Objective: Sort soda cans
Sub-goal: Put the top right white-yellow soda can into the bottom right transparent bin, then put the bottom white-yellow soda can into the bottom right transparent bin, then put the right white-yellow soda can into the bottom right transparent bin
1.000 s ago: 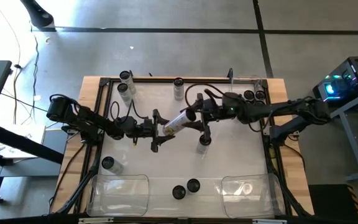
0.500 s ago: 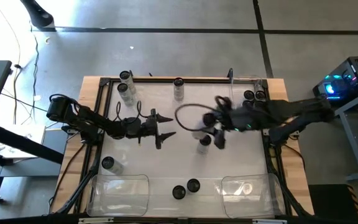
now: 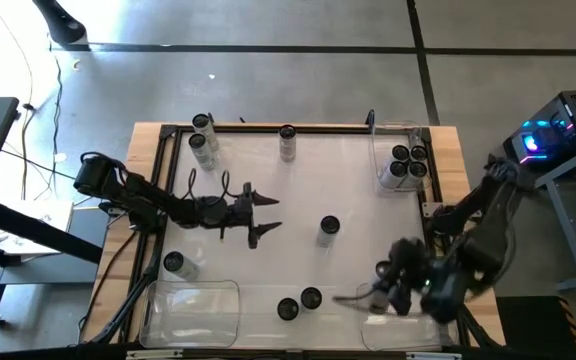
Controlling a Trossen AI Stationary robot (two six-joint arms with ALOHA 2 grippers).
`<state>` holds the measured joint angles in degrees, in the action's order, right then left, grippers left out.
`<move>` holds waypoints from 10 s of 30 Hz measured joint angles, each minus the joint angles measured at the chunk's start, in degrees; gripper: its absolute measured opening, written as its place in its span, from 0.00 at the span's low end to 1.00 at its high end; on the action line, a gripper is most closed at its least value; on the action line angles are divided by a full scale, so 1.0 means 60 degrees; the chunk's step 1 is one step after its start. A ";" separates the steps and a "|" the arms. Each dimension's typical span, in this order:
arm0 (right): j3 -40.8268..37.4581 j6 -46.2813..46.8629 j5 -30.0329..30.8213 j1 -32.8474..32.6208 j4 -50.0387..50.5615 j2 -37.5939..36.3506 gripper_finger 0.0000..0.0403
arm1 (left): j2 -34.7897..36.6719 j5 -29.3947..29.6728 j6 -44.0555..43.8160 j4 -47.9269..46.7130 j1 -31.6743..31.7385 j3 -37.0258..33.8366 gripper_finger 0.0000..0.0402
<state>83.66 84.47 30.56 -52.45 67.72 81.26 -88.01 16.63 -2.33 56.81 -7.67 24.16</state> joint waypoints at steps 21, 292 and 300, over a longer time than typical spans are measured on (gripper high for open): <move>-0.0362 0.2441 0.1135 -0.0170 0.1730 0.3358 0.59 | -0.0010 0.0615 -0.0007 0.0009 -0.0429 0.0000 0.75; -0.5185 -1.4318 -0.3066 0.8304 -0.9860 -0.2161 0.78 | -0.2950 -0.5134 0.0506 -0.2359 0.5942 0.4433 0.59; -0.5185 -1.3899 -0.3888 0.9375 -1.0255 -0.1345 0.78 | -0.2557 -0.5158 0.0861 -0.2960 0.4008 0.4443 0.59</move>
<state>52.56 1.07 7.23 3.80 6.19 73.19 -103.35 -14.32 2.84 39.05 16.38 50.82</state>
